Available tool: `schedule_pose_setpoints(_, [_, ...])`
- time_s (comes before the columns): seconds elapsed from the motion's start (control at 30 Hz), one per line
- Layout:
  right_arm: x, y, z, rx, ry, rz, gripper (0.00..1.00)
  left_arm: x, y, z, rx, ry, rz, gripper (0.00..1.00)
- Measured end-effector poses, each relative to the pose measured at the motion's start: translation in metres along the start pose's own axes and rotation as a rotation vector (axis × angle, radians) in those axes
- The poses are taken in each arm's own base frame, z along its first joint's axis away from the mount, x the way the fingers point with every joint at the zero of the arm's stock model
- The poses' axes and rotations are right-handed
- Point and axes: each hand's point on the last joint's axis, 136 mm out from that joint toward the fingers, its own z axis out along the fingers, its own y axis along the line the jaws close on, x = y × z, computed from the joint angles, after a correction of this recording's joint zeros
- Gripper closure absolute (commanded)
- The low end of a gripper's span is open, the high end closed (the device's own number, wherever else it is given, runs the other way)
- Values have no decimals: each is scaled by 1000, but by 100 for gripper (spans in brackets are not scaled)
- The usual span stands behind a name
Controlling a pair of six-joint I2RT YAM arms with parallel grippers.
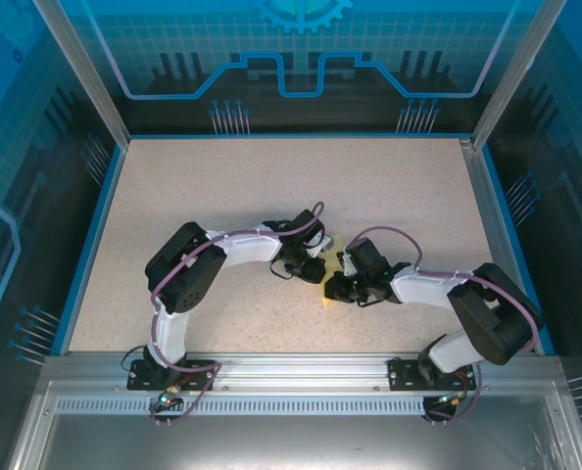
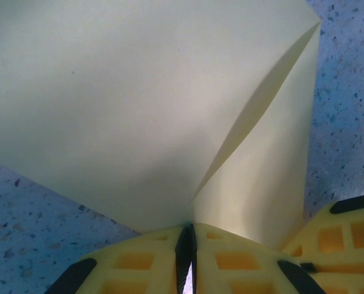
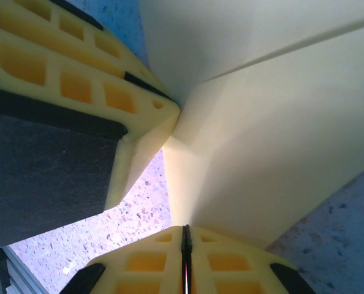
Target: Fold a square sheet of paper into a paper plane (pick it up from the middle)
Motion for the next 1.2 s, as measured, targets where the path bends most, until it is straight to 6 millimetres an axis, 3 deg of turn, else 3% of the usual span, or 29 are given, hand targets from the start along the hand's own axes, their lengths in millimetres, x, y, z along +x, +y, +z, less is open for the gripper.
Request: schedule_pose_setpoints(1.2, [19,14,12,-28,16,-46,91,1,0,2,21,25,-15,85])
